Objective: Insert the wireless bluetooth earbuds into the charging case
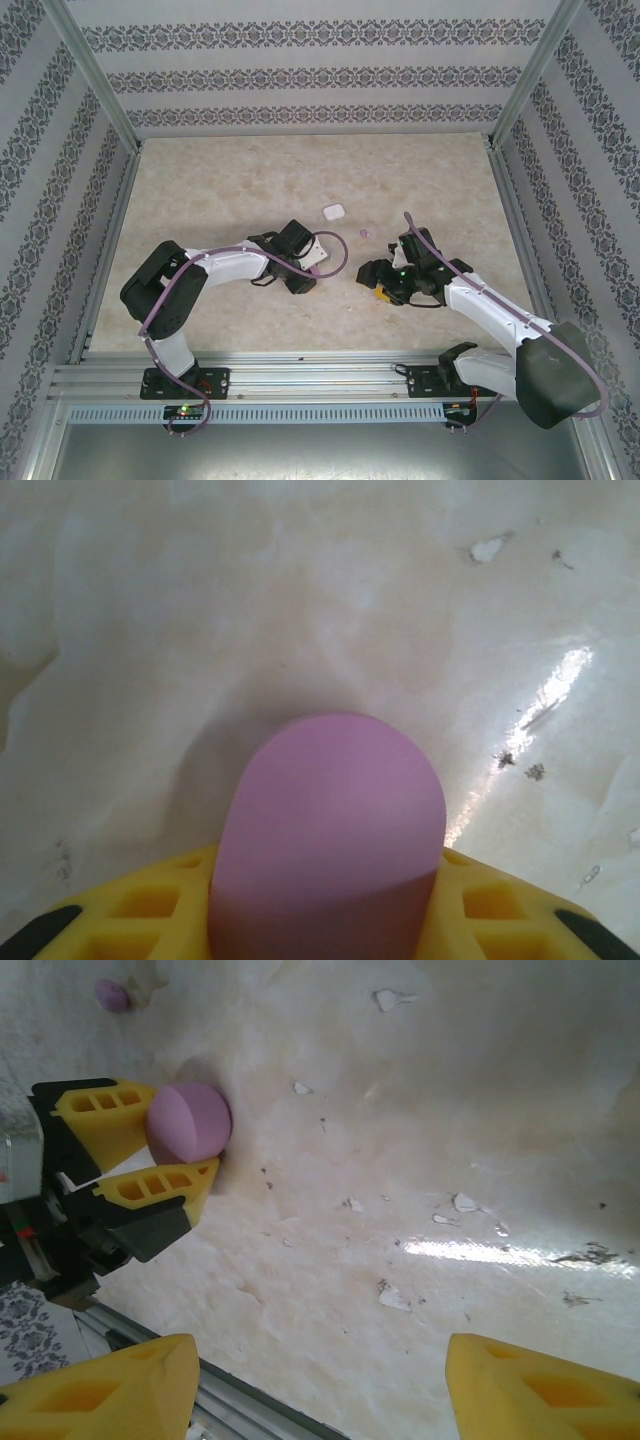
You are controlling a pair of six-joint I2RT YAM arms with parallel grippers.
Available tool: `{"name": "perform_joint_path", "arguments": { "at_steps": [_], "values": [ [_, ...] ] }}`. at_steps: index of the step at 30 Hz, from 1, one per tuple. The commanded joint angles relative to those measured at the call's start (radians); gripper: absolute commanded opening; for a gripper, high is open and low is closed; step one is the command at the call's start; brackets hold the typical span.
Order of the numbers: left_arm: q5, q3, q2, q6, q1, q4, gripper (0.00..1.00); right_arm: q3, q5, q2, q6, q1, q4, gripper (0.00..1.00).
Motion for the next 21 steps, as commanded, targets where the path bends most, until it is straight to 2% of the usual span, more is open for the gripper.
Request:
{"name": "perform_joint_path", "arguments": {
  "at_steps": [1,4,10,16,21],
  "values": [
    [0.106,-0.021,-0.049,0.062,-0.017,0.037,0.34,0.039,-0.031,0.008,0.019,0.002,0.020,0.67],
    [0.173,-0.045,-0.122,0.080,-0.015,0.064,0.33,0.053,-0.047,0.003,0.029,0.014,0.031,0.67],
    [0.310,-0.059,-0.245,0.090,-0.015,0.085,0.22,0.054,-0.075,0.008,0.101,0.083,0.158,0.68],
    [0.453,-0.040,-0.300,0.068,-0.016,0.093,0.22,0.086,-0.097,0.051,0.128,0.138,0.217,0.68],
    [0.493,-0.005,-0.317,0.063,-0.016,0.046,0.20,0.125,-0.104,0.056,0.122,0.152,0.207,0.68]
  ]
}}
